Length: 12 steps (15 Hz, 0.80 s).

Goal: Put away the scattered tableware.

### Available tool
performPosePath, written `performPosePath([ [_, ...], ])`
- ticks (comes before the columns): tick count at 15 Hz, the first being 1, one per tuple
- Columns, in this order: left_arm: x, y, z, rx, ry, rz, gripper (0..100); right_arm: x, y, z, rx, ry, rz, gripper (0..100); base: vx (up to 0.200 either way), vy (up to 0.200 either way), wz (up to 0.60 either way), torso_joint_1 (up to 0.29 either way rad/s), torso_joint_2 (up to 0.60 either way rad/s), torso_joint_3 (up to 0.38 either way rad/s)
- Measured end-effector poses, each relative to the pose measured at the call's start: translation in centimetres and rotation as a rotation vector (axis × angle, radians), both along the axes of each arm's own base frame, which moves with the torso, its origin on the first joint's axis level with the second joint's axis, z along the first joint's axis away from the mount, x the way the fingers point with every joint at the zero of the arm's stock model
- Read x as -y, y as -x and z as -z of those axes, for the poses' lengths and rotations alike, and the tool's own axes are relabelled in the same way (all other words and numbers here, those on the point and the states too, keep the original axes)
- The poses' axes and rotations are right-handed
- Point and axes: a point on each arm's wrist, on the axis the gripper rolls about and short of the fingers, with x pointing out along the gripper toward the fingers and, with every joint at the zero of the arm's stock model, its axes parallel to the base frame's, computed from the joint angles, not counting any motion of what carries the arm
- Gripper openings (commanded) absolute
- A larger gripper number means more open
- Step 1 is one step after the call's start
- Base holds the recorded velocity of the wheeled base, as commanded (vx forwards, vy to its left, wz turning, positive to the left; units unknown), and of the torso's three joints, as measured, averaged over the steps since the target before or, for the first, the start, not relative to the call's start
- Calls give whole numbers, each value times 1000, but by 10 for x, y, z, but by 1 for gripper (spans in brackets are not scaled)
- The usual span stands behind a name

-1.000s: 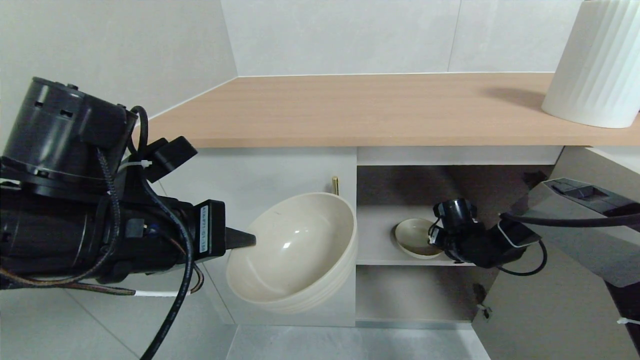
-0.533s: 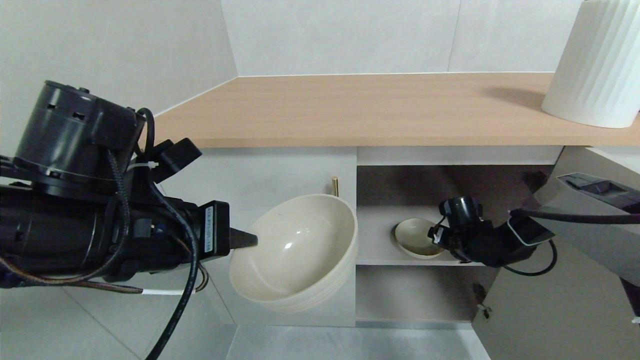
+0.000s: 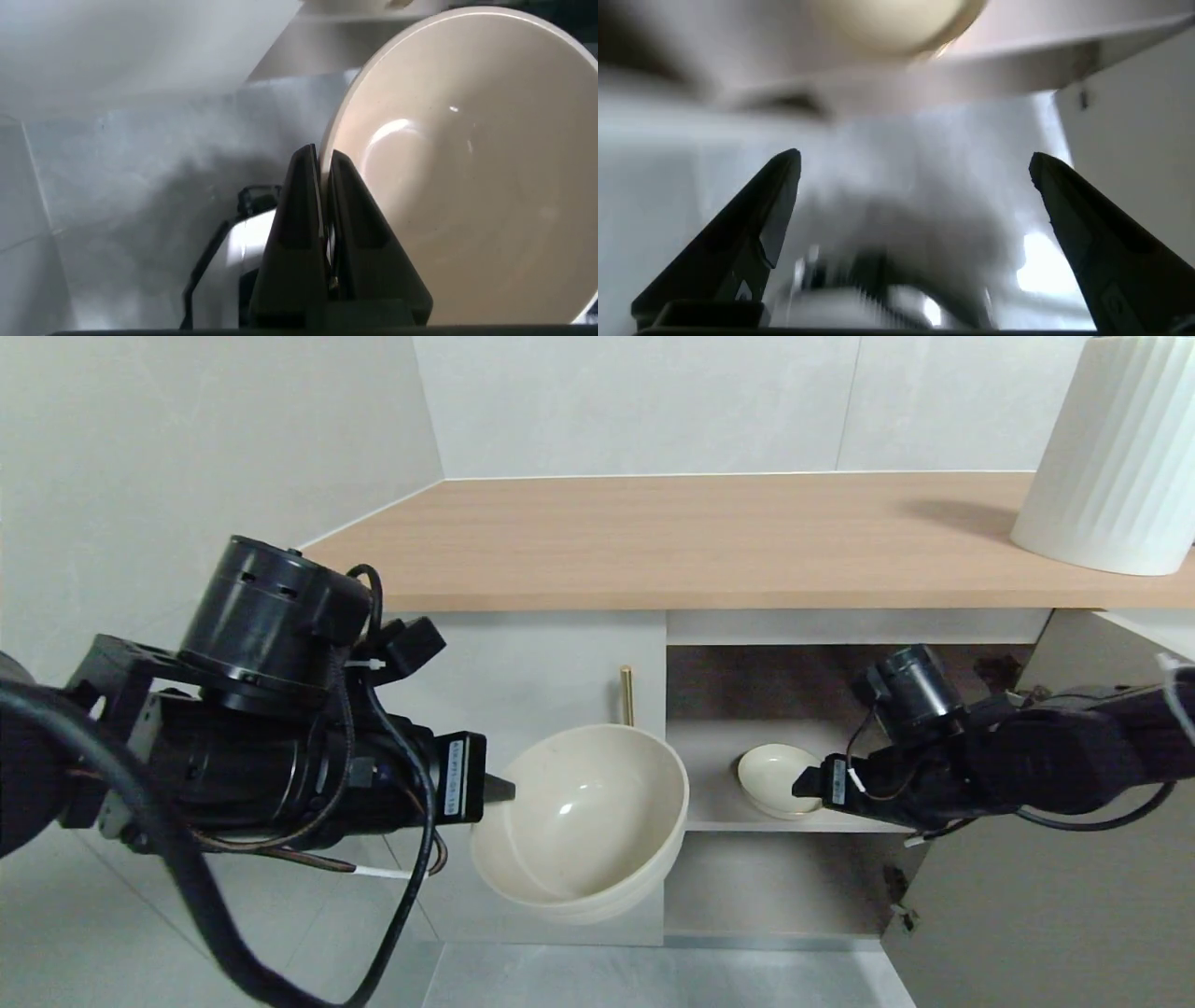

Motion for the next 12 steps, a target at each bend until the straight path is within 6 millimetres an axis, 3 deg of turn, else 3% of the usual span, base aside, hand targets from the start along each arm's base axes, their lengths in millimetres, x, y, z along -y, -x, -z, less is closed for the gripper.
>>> performPosePath([
  [4, 11, 0, 19, -20, -90, 77, 0, -7, 70, -54, -29, -9, -229, 100, 0, 0, 0, 0, 0, 0],
  [6, 19, -2, 30, -22, -161, 61, 0, -9, 92, -69, -12, -17, -293, 100, 0, 0, 0, 0, 0, 0],
  [9, 39, -7, 45, 10, -221, 50, 0, -14, 109, -81, 24, -39, -349, 100, 0, 0, 0, 0, 0, 0],
  [12, 63, -2, 59, 18, -256, 69, 0, -24, 117, -79, 15, -36, -403, 100, 0, 0, 0, 0, 0, 0],
])
